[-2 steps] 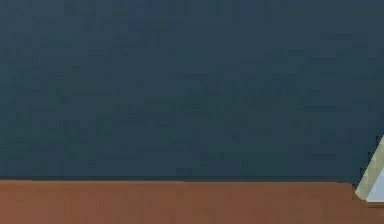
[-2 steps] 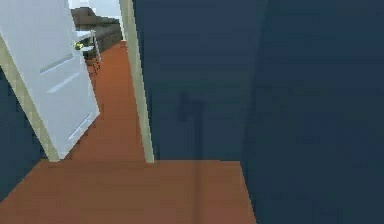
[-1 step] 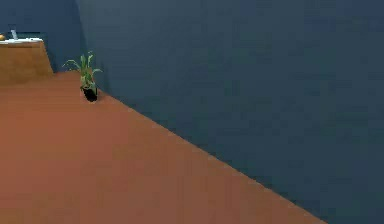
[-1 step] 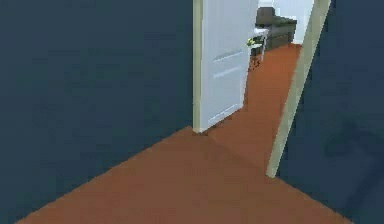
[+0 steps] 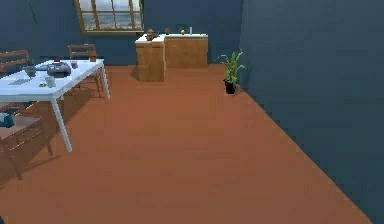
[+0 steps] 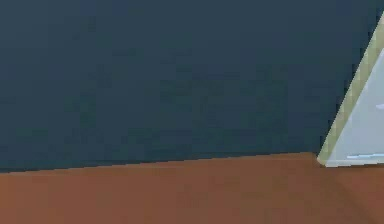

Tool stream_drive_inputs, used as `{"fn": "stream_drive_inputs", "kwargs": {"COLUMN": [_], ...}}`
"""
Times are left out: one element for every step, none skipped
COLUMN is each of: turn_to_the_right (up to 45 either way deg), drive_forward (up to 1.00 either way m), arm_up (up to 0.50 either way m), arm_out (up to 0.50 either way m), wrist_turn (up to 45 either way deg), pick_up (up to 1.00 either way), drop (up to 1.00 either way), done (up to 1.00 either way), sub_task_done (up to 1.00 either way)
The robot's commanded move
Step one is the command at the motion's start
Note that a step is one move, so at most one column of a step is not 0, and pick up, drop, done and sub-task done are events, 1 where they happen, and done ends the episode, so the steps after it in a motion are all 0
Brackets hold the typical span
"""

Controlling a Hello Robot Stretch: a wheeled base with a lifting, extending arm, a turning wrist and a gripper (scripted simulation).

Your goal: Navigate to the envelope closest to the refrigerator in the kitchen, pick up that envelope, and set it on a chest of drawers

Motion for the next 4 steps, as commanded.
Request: {"fn": "stream_drive_inputs", "kwargs": {"turn_to_the_right": [0.0, -45.0, -3.0, 0.0], "drive_forward": [0.70, 0.00, 0.00, 0.50], "arm_up": [0.00, 0.00, 0.00, 0.00], "arm_out": [0.00, 0.00, 0.00, 0.00], "wrist_turn": [0.0, 0.0, 0.0, 0.0], "pick_up": [0.00, 0.00, 0.00, 0.00], "drop": [0.00, 0.00, 0.00, 0.00], "done": [0.00, 0.00, 0.00, 0.00], "sub_task_done": [0.00, 0.00, 0.00, 0.00]}}
